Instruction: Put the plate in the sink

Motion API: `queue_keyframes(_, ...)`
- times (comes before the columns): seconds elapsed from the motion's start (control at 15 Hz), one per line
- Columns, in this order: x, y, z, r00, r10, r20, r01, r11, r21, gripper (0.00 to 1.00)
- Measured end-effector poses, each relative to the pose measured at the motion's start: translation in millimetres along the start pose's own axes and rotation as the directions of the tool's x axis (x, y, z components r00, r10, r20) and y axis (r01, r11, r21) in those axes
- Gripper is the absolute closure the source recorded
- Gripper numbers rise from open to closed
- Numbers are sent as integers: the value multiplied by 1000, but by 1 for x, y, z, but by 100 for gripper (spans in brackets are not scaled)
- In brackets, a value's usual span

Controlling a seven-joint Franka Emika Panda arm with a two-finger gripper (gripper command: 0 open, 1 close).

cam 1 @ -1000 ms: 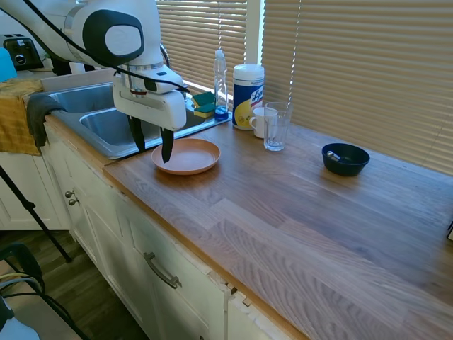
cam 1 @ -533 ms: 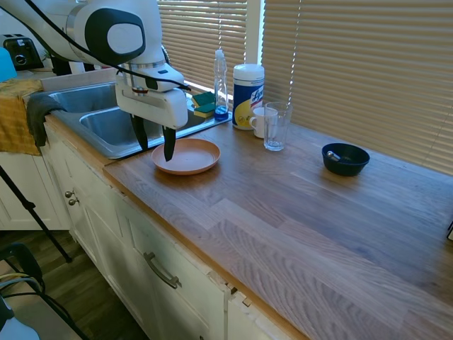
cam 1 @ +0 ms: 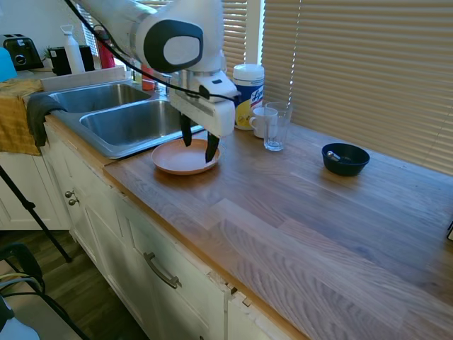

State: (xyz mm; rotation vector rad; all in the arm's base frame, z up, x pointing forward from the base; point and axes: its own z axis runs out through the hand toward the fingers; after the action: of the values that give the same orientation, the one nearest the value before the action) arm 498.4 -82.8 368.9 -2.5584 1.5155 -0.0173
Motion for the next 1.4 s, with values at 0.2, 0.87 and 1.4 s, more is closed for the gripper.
queue_keyframes(0.2, 28, -2, 24, 998, -15, 63, 13, 1000, 28, 0)
queue_keyframes(0.87, 28, -22, 52, 979, -106, 174, 98, 994, 55, 100)
queue_keyframes(1.4, 29, -31, 60, 970, -121, 211, 110, 992, 63, 100)
